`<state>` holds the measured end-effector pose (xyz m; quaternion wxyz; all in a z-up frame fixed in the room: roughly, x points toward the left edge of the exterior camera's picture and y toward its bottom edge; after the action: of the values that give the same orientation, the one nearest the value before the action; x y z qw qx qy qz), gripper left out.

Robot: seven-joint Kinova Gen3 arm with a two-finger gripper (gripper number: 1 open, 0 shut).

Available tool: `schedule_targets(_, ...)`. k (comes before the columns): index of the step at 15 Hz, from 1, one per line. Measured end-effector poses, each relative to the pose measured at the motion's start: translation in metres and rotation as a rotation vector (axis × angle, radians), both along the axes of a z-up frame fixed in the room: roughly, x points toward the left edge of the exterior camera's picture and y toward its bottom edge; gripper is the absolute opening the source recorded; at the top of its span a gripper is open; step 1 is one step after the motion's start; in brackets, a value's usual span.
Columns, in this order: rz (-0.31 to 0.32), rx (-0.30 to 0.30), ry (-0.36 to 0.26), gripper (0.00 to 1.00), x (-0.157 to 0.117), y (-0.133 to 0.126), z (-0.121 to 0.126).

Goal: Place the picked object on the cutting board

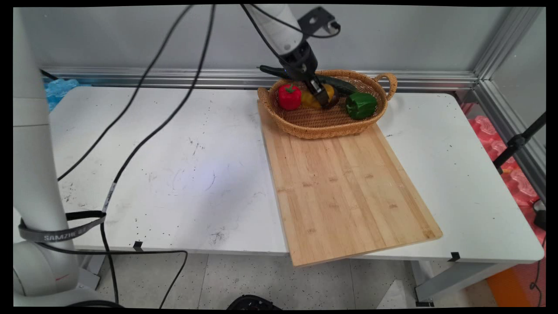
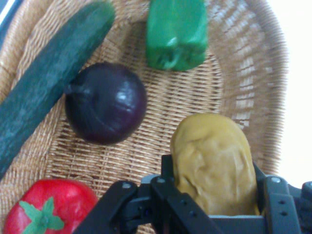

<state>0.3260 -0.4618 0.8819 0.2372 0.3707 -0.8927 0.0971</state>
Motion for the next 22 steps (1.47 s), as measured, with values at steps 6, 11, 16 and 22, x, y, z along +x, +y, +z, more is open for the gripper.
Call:
schedule_targets(6, -0.109, -0.036, 0.009, 0.0, -0.006, 0.051, 0.049)
schedule_targets(11, -0.175, -0.024, 0.02, 0.0, -0.03, 0.1, 0.062)
schedule_targets(16, -0.199, -0.013, 0.019, 0.0, -0.058, 0.129, 0.054)
schedule_targets(22, -0.232, -0.006, 0.013, 0.0, -0.101, 0.146, 0.028)
